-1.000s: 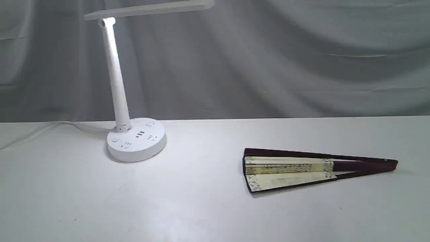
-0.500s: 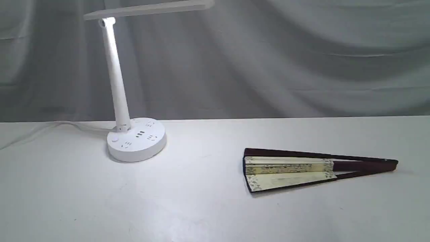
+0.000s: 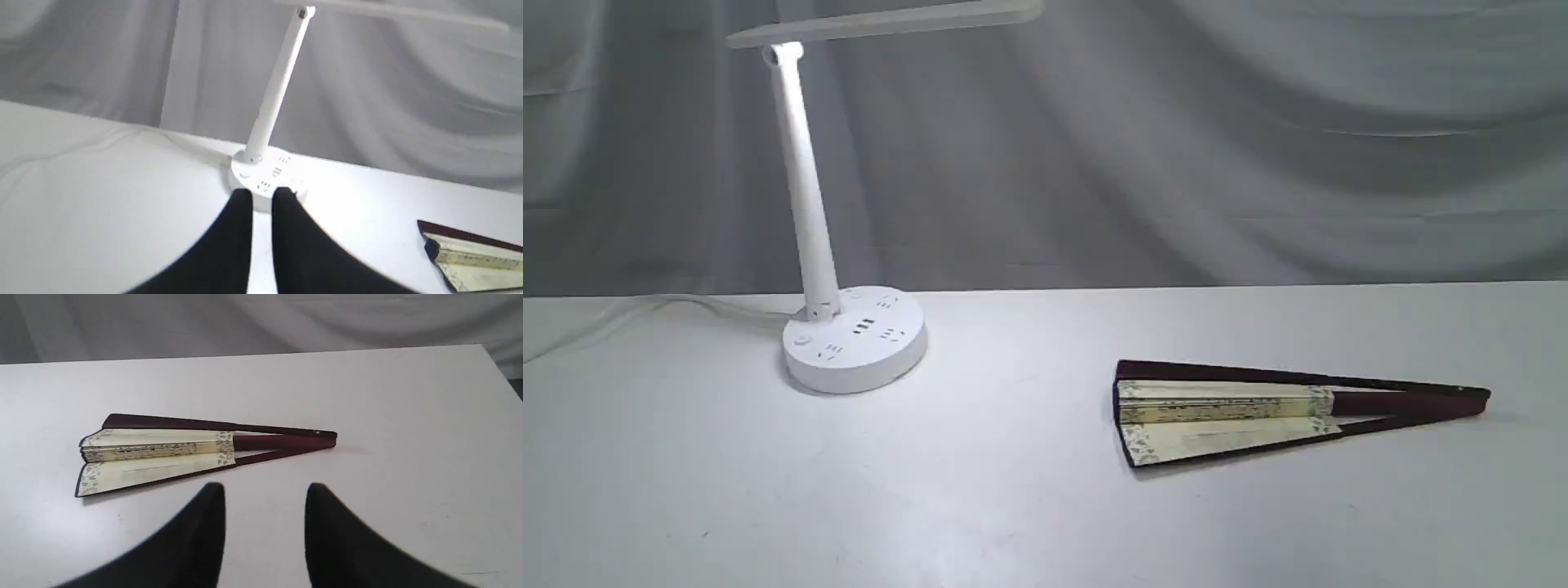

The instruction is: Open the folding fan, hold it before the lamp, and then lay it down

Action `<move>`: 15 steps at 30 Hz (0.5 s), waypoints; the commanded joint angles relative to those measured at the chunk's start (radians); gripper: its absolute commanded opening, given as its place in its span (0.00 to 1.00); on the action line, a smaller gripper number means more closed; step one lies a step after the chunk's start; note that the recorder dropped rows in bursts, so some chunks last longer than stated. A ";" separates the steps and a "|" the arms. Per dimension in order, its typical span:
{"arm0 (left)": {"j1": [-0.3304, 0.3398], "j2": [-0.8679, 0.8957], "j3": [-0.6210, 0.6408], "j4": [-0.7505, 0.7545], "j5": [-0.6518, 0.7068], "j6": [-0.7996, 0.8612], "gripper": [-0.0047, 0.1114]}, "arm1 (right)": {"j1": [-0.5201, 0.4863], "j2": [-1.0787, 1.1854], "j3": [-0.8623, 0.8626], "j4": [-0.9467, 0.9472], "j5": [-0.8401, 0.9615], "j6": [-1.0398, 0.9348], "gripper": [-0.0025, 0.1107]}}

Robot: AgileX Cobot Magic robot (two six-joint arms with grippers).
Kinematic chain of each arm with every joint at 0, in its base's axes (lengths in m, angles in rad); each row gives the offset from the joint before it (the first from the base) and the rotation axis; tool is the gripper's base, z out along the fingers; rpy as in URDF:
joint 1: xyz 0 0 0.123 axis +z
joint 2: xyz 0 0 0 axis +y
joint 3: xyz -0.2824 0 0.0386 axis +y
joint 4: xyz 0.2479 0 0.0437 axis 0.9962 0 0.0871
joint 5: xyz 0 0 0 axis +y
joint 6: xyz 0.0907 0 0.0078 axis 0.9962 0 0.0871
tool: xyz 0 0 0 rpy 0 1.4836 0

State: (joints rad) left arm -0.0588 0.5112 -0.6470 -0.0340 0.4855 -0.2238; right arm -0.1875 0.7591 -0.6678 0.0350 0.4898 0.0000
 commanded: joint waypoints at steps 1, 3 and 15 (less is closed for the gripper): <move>0.002 0.109 -0.062 -0.008 0.063 0.000 0.12 | 0.000 0.063 -0.048 0.010 0.040 0.000 0.36; 0.002 0.156 -0.089 -0.008 0.078 0.038 0.12 | 0.000 0.108 -0.081 0.010 0.063 0.000 0.38; 0.002 0.464 -0.170 -0.011 0.084 0.178 0.12 | 0.000 0.325 -0.150 0.010 0.051 -0.058 0.39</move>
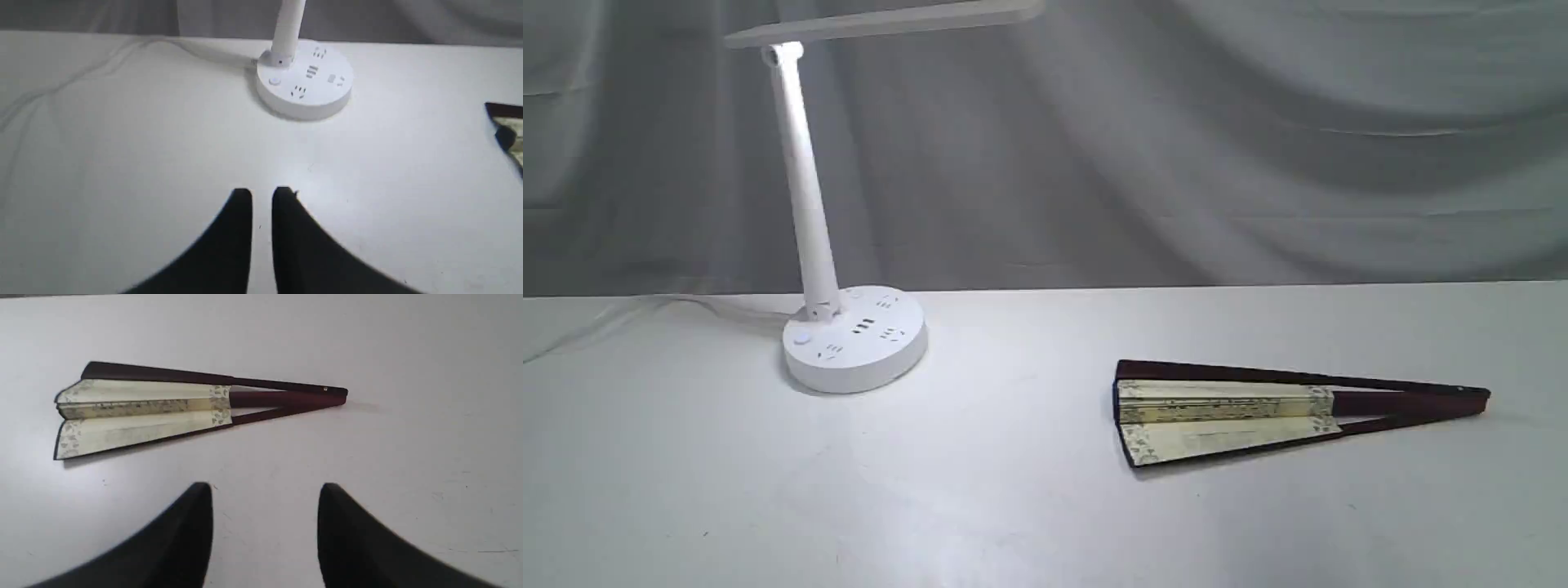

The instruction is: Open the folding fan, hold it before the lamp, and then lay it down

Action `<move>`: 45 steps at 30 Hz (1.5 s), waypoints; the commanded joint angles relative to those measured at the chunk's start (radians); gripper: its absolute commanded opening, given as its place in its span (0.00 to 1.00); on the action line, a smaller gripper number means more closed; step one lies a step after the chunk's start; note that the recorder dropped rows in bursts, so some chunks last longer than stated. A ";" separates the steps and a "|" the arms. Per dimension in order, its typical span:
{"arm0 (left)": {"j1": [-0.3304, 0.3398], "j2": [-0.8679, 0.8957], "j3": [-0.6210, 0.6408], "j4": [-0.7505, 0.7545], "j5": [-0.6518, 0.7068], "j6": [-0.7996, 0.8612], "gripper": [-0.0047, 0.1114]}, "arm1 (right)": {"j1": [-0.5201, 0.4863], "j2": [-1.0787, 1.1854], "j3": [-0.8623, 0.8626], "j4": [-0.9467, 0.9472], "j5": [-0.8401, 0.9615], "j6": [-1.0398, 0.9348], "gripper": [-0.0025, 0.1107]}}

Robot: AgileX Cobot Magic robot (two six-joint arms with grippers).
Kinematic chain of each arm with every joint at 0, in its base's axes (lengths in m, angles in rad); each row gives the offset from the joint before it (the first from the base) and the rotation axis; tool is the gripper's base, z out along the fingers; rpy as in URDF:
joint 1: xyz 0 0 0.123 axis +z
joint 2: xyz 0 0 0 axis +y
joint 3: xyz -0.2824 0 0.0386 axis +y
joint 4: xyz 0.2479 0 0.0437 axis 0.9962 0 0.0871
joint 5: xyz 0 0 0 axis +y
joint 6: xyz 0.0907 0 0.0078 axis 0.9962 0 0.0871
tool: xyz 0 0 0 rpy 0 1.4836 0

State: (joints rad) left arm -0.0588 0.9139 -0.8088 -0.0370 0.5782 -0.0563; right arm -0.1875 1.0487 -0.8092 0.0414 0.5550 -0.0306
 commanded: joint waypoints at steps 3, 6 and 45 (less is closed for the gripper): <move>-0.009 0.129 -0.008 -0.008 -0.022 0.011 0.12 | 0.000 0.099 -0.008 0.006 -0.042 -0.027 0.39; -0.037 0.198 -0.008 -0.008 -0.046 0.012 0.12 | 0.000 0.164 -0.008 0.034 -0.075 -0.029 0.39; -0.074 0.638 -0.012 -0.147 -0.066 0.012 0.12 | 0.082 0.998 -0.743 0.402 0.317 -0.493 0.33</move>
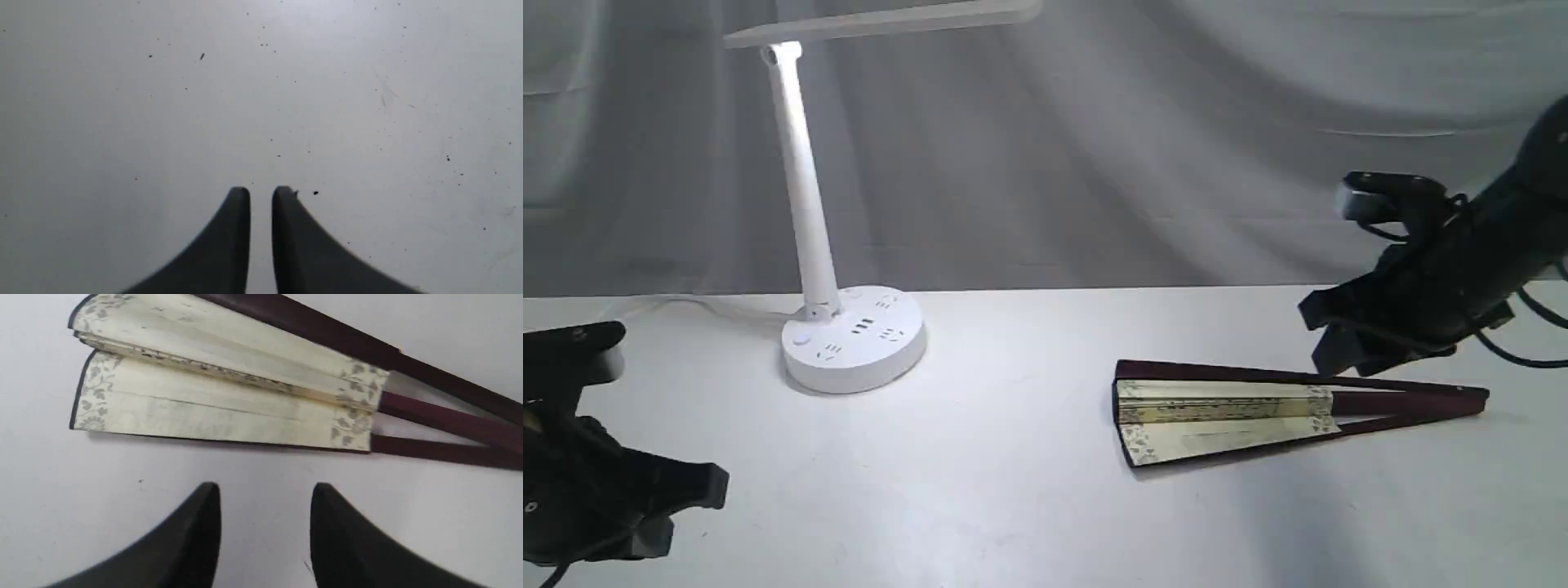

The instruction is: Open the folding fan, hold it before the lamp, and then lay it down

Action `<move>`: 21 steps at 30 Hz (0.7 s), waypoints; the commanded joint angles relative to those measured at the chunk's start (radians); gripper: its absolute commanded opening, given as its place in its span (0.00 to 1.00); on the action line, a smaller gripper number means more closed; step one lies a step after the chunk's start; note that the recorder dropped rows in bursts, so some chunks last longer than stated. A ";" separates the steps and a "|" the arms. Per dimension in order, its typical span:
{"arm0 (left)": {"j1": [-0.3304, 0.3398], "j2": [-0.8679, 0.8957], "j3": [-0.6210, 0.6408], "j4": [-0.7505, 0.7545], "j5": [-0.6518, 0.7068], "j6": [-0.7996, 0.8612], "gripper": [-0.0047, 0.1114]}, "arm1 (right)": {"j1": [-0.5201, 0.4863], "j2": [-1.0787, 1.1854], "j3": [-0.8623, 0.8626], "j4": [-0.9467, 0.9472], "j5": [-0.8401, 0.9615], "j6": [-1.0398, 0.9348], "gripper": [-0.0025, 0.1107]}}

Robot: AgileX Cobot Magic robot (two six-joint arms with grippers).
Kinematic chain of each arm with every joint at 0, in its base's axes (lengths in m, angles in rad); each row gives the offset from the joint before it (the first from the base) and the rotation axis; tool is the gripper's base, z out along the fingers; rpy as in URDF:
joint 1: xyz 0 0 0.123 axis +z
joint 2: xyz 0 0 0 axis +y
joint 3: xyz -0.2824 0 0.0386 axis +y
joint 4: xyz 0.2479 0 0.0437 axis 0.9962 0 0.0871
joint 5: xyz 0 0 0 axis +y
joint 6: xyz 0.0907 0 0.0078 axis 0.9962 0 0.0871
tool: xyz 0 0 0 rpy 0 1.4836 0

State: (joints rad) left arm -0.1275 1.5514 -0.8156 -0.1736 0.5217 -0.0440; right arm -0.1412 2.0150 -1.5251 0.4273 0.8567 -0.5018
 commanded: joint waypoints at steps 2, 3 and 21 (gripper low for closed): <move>-0.005 0.000 -0.005 -0.011 -0.009 0.000 0.12 | 0.066 0.065 -0.036 0.016 -0.024 -0.017 0.30; -0.005 0.000 -0.005 -0.011 -0.009 0.000 0.12 | 0.079 0.079 -0.036 0.016 -0.047 -0.013 0.29; -0.005 0.000 -0.005 -0.011 -0.009 0.000 0.12 | 0.111 0.231 -0.036 0.035 -0.256 0.062 0.27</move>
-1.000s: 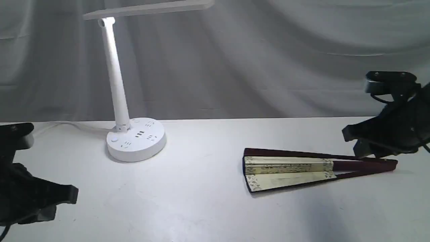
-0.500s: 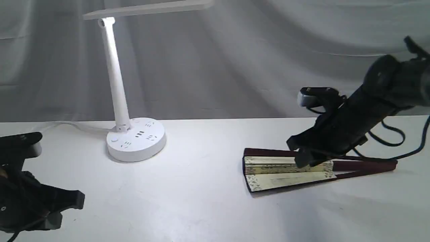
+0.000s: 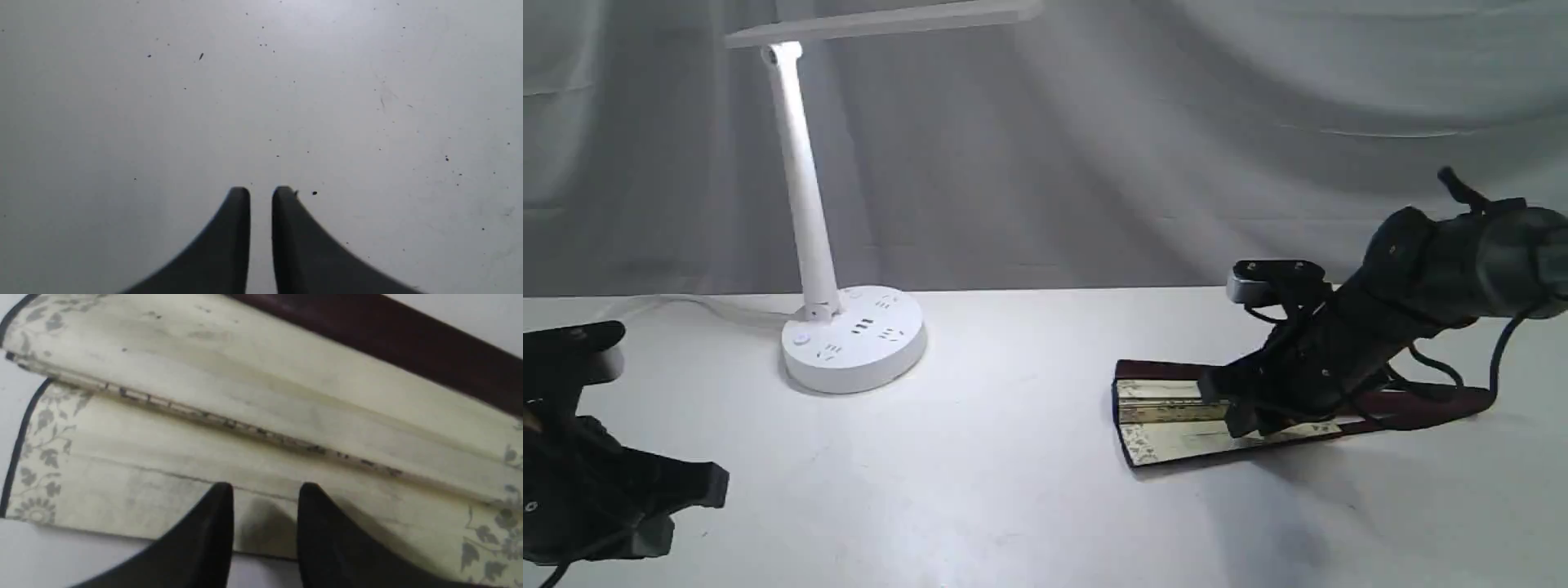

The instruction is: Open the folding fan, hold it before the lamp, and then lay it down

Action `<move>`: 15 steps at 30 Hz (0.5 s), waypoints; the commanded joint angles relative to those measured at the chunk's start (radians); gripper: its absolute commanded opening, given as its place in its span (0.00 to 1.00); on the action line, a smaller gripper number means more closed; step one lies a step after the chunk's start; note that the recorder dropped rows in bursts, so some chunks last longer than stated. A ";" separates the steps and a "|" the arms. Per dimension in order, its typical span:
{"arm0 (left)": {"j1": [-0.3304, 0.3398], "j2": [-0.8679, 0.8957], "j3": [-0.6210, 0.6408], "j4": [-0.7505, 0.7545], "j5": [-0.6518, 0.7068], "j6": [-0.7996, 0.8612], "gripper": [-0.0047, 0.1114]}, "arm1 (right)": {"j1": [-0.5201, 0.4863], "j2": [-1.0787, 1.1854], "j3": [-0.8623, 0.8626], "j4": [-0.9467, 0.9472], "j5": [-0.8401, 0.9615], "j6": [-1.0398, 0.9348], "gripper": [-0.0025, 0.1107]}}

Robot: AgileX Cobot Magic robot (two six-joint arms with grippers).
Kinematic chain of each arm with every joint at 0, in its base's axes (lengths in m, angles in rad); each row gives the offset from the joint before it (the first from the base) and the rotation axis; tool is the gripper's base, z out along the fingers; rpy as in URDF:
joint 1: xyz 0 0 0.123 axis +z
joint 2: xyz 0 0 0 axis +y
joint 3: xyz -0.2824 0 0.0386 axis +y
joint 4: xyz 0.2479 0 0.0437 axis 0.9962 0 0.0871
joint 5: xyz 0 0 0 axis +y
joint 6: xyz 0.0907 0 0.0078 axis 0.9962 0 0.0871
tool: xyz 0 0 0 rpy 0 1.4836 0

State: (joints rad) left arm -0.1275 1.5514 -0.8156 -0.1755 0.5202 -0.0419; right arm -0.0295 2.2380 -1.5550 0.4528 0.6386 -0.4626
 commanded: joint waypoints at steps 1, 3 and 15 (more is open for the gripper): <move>-0.005 0.000 -0.005 -0.009 -0.008 -0.002 0.12 | -0.001 0.012 -0.006 0.009 -0.041 0.025 0.27; -0.005 0.001 -0.005 -0.009 -0.005 -0.002 0.12 | -0.001 0.019 -0.006 0.015 -0.041 0.027 0.27; -0.005 0.001 -0.005 -0.009 -0.001 -0.002 0.12 | 0.042 0.036 -0.006 0.065 -0.004 0.033 0.27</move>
State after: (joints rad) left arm -0.1275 1.5514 -0.8156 -0.1755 0.5202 -0.0419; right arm -0.0108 2.2660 -1.5654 0.5084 0.6032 -0.4313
